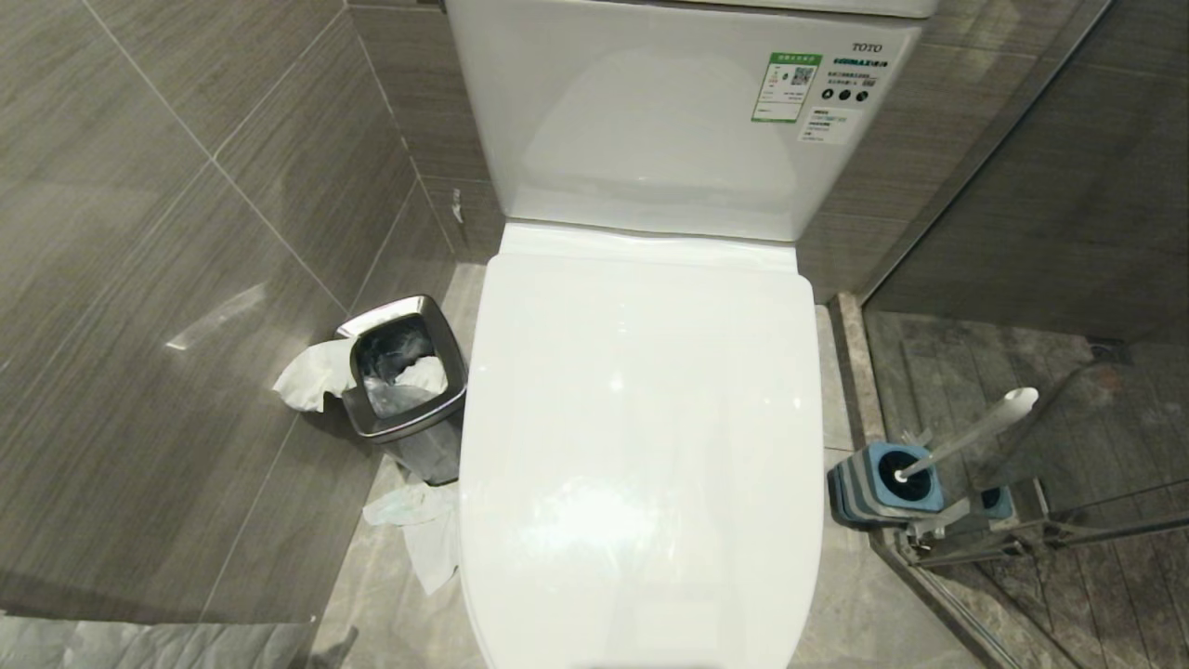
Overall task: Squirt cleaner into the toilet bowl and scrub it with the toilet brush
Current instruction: Use the left hand to lift the toilet lid slightly
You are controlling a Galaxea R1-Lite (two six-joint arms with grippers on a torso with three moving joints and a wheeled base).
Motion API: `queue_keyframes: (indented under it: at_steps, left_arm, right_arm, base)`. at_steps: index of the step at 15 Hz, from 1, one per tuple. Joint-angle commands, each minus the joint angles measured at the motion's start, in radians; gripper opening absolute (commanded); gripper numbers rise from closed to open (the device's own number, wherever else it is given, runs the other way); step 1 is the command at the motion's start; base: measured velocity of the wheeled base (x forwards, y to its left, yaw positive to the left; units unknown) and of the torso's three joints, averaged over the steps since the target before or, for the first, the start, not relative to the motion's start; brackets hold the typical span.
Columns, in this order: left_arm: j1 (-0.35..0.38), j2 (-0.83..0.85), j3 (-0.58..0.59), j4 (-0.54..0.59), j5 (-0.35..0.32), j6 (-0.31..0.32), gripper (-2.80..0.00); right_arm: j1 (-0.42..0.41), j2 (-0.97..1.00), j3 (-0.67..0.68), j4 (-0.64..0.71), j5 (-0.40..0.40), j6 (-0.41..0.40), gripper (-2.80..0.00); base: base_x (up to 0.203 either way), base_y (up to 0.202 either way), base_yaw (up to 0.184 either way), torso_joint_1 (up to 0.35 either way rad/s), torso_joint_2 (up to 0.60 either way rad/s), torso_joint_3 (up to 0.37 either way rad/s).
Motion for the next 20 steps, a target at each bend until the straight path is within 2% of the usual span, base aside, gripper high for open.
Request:
queue_keyframes:
  at_steps: [1,20]
  left_arm:
    - [0.0,0.001,0.0,0.0,0.0,0.0,-2.8]
    - [0.0,0.001,0.0,-0.002,0.001,0.005,-2.8]
  right_arm:
    - [0.0,0.0,0.0,0.0,0.0,0.0,-2.8]
    - [0.0,0.0,0.0,0.0,0.0,0.0,-2.8]
  base:
    - [0.0,0.0,0.0,0.0,0.0,0.0]
    - [0.0,0.0,0.0,0.0,0.0,0.0]
